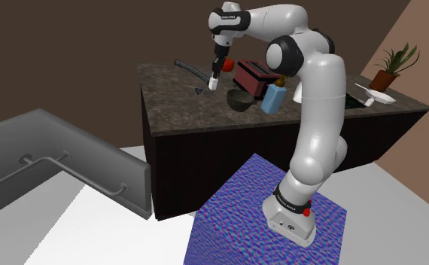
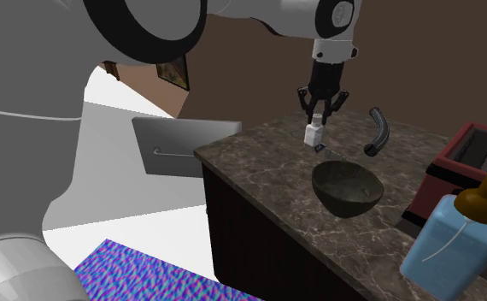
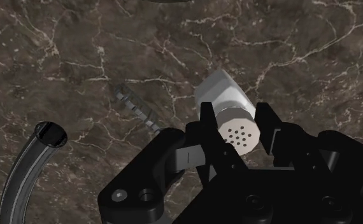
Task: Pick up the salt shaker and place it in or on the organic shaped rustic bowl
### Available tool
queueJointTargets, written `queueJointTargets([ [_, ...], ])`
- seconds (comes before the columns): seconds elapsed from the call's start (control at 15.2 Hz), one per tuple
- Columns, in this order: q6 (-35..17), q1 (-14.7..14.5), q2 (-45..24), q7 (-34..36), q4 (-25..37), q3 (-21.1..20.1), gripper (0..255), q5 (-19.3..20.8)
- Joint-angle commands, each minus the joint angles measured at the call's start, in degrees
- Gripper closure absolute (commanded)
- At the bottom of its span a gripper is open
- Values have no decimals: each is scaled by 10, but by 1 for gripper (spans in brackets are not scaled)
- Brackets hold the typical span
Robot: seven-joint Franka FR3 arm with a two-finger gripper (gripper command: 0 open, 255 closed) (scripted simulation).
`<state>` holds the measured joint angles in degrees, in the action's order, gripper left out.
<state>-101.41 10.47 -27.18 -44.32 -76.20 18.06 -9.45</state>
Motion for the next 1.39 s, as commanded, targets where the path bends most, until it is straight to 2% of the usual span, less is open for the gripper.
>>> queueJointTargets([
  [0.0,13,1,2,0,11,1,255,1],
  [0.79,111,14,-13,5,125,1,255,-2],
  [1.32,95,46,91,-70,3,31,255,20],
])
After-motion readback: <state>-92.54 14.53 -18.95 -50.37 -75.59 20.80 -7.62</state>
